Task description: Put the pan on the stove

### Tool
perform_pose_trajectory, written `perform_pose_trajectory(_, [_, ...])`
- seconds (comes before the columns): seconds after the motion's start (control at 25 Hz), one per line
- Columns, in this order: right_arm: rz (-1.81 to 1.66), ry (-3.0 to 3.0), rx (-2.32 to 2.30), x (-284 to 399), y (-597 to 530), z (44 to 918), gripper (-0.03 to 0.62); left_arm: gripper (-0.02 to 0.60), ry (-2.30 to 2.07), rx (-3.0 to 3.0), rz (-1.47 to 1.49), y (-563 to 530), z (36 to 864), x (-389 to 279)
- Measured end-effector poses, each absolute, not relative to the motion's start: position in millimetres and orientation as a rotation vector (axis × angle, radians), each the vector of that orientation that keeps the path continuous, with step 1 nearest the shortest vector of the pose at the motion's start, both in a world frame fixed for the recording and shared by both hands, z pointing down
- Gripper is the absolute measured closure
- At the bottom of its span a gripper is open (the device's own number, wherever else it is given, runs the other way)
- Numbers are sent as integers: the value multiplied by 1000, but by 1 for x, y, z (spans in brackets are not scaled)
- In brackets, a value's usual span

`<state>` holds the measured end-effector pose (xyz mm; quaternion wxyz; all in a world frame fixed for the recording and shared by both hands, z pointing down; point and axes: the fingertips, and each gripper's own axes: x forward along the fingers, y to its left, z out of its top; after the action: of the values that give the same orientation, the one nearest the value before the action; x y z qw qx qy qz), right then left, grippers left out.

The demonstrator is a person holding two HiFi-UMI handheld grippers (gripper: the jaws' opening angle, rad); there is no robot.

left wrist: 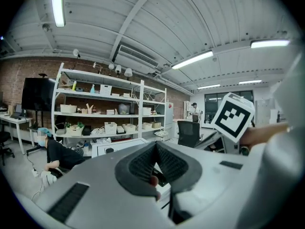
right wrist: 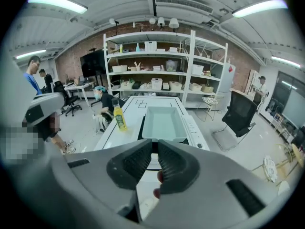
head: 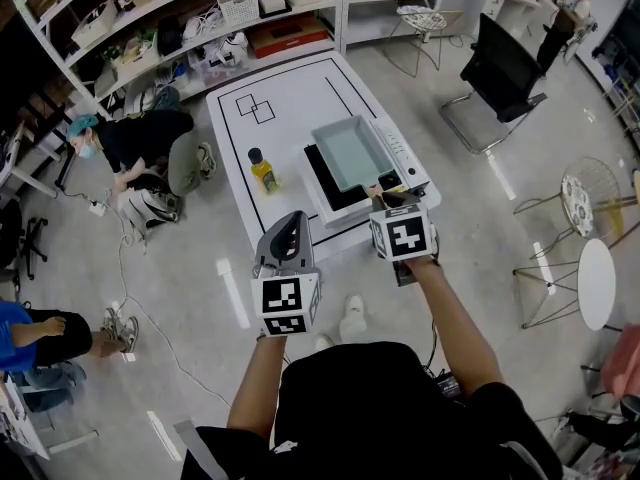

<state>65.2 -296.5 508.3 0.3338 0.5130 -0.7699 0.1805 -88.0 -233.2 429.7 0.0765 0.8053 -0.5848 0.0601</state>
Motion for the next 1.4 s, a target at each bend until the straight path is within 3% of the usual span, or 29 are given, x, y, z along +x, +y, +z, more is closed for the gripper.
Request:
perform_pose_trajectory(0.36, [448, -2149, 1509, 60, -247, 453, 591, 572, -1750, 2483, 167, -181, 406, -88])
perform_pose_trajectory(1.4, [186, -2387, 1667, 46, -133, 376, 591, 572, -1746, 2566, 120, -86, 378, -89])
